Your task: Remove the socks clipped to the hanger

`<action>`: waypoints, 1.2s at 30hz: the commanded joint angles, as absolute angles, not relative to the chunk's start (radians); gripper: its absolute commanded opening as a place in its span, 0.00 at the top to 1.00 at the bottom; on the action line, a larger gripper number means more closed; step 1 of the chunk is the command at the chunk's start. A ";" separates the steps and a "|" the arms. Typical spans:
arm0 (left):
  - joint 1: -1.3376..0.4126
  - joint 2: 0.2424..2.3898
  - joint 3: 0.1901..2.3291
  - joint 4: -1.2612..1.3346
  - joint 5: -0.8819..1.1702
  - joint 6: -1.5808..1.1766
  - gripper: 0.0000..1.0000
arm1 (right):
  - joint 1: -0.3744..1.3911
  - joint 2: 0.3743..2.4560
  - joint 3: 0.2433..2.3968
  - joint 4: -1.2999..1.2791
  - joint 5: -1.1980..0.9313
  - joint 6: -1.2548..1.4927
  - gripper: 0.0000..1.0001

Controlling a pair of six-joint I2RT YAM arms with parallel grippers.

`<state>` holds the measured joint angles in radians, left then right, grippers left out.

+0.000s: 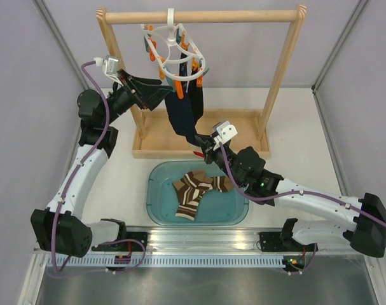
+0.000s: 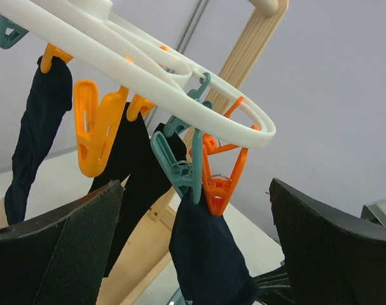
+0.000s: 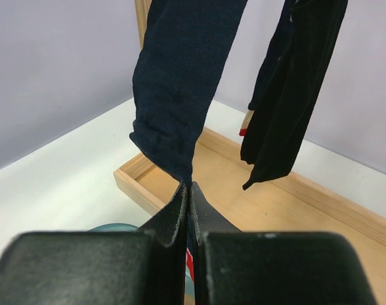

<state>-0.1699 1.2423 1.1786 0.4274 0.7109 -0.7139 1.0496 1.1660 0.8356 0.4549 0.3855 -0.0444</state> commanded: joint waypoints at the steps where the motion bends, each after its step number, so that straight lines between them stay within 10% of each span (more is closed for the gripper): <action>1: -0.166 1.253 1.198 0.514 0.724 -0.762 0.01 | 1.046 1.143 0.822 0.489 0.364 -0.025 0.99; 36: -0.239 1.397 1.353 0.454 0.644 -0.750 0.15 | 1.048 1.155 0.821 0.502 0.334 -0.006 0.99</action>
<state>-0.2279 1.3975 1.3075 0.4492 0.6731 -0.7765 1.0496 1.1625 0.8230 0.4561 0.3439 -0.0208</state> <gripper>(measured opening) 0.858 0.011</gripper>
